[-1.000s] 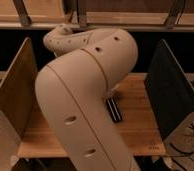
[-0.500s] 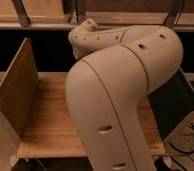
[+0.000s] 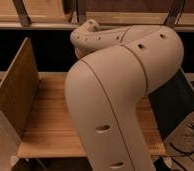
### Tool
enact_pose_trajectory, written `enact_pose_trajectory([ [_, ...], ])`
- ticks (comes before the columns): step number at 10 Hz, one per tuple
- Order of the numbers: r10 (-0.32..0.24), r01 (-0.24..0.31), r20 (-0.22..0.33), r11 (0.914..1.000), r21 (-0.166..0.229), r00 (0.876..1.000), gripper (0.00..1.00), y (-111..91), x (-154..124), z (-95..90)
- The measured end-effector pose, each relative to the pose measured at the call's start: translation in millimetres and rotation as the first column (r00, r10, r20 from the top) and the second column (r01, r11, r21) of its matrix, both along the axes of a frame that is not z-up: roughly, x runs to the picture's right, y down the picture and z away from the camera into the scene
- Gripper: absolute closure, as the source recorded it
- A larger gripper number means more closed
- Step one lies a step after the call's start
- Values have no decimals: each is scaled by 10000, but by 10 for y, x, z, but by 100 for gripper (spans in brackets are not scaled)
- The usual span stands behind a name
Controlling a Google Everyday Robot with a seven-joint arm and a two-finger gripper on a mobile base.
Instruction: Place the pepper in the ceramic cup
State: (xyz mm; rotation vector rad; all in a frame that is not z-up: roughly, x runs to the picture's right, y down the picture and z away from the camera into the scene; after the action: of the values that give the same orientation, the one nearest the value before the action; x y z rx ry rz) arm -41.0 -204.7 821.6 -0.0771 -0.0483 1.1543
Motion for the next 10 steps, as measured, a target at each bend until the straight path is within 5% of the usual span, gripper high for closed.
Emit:
enact_pose_trajectory([
  [2, 1177, -1152, -1324, 9930, 266, 9842, 100, -130, 667, -43],
  [3, 1775, -1705, -2004, 9840, 515, 9635, 100, -177, 954, -79],
  [5, 2775, -2614, -3015, 9607, 933, 9122, 100, -159, 1281, -79],
  [6, 3247, -3072, -3587, 9457, 1065, 8751, 100, -51, 1376, -37],
  [8, 3387, -3370, -4082, 9382, 785, 8478, 100, 233, 1226, 94],
  [10, 3391, -3662, -4030, 9305, 104, 8501, 100, 553, 861, 257],
])
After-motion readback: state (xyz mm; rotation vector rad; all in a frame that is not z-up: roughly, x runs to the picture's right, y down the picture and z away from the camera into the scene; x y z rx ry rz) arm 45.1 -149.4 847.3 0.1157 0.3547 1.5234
